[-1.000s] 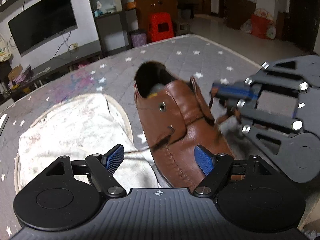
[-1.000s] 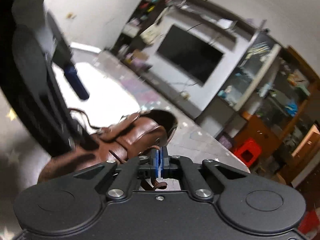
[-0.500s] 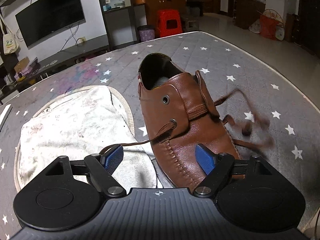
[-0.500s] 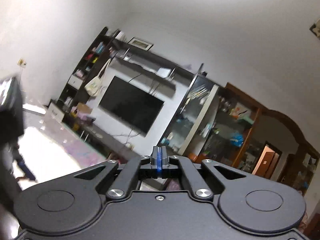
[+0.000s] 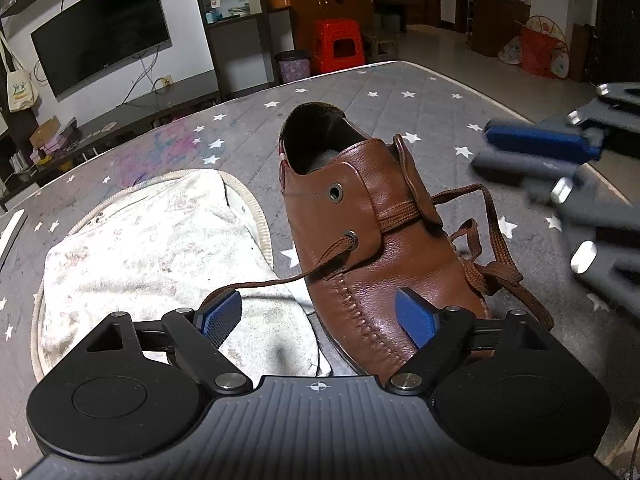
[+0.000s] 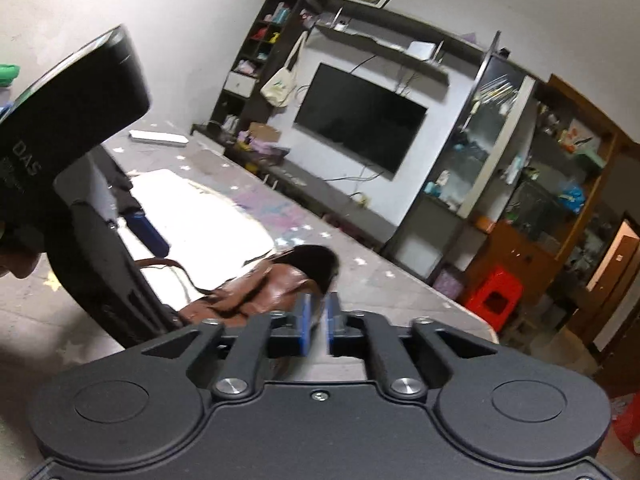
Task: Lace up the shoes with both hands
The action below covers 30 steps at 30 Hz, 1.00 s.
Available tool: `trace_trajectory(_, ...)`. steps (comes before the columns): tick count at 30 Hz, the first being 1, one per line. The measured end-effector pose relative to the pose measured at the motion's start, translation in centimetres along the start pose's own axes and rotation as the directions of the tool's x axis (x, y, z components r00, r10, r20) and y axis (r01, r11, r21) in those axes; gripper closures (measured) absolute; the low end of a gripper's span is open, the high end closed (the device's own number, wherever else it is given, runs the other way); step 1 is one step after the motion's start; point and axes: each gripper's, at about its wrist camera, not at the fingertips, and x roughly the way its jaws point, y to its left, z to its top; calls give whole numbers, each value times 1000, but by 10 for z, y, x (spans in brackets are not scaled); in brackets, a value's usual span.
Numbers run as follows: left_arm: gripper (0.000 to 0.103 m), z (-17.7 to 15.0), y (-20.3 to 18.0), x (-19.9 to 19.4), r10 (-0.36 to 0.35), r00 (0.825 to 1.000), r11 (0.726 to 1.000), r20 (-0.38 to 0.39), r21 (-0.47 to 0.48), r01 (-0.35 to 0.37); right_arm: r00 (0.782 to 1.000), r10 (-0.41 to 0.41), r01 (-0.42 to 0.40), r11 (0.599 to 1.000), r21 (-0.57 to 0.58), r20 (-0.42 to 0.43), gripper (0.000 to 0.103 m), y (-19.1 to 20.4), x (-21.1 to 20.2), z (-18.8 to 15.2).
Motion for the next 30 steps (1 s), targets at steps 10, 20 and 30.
trace_trajectory(10, 14, 1, -1, 3, -1, 1000, 1000, -3, 8, 1, 994, 24, -31, 998, -63, -110, 86, 13, 20, -9)
trace_trajectory(20, 12, 2, -2, 5, 1, 1000, 1000, -8, 1, -1, 992, -2, -11, 995, -104, -126, 96, 25, 40, -21)
trace_trajectory(30, 9, 2, -5, 5, 15, 1000, 1000, -7, 0, -15, 990, -121, 102, 969, 227, 69, 101, 25, 22, -30)
